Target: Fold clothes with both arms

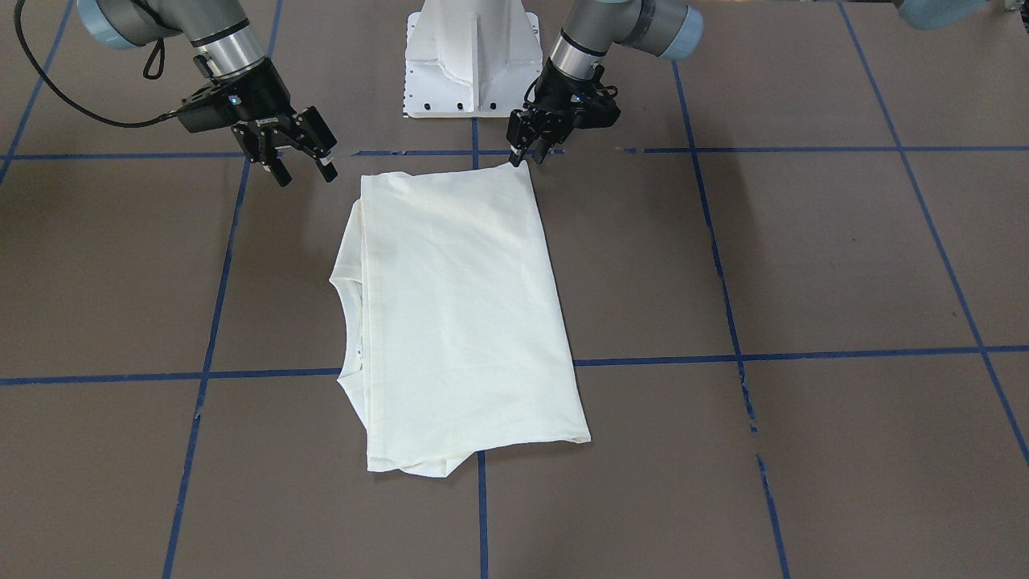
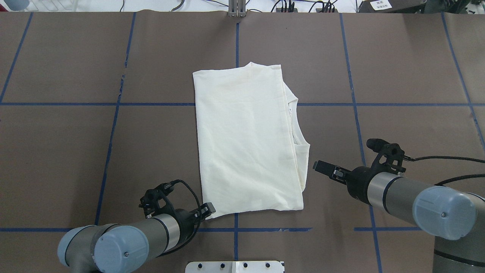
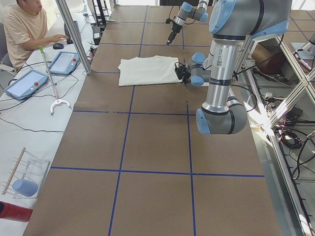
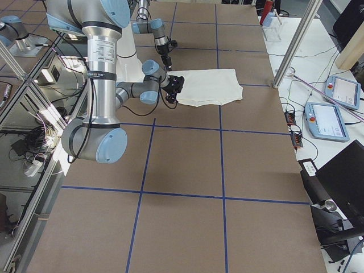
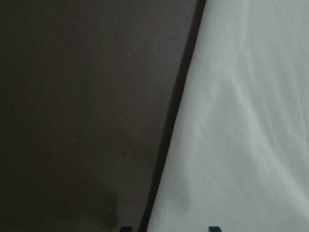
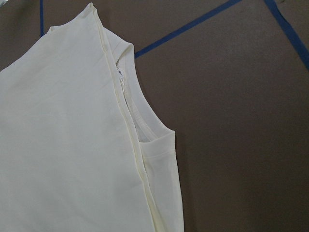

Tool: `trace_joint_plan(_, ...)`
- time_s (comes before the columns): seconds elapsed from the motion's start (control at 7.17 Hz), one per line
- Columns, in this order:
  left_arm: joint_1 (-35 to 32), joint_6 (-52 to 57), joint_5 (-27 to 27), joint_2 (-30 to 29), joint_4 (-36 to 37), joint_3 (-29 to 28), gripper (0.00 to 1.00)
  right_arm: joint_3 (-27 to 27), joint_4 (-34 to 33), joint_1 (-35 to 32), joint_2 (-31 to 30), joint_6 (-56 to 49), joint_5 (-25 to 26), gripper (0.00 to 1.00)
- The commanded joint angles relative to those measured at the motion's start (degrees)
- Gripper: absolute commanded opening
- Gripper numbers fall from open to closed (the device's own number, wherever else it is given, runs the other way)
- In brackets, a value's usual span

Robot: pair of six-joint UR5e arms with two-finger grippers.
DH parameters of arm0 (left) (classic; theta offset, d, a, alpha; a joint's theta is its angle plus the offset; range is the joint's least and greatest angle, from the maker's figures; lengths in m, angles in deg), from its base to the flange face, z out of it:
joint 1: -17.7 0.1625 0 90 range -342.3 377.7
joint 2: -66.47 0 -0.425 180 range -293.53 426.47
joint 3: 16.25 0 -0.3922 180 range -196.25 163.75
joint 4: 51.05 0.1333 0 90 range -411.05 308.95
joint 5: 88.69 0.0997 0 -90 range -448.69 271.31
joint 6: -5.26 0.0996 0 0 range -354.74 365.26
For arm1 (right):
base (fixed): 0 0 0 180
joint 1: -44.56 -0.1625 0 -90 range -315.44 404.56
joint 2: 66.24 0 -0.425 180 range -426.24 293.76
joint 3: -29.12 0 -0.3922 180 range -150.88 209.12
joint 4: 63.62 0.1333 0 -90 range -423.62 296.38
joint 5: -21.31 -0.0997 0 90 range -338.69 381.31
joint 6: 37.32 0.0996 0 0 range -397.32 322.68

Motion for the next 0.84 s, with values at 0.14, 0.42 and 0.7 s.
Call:
trace_joint_plan(0.14,0.3,-1.0,0.8,-0.3,0.1,-0.6,0.59,-0.1,0.1,0.0,0.0,0.3,0.0,1.0)
trace_joint_plan(0.42,0.6,-0.6,1.1,-0.9,0.2,-1.6,0.6,0.0,0.1,0.0,0.0,0.3,0.0,1.0)
trace_joint_plan(0.7,0.6,-0.3,1.1,-1.0,0.2,-2.2,0.61,0.0,0.1,0.0,0.0,0.3,0.2,1.0)
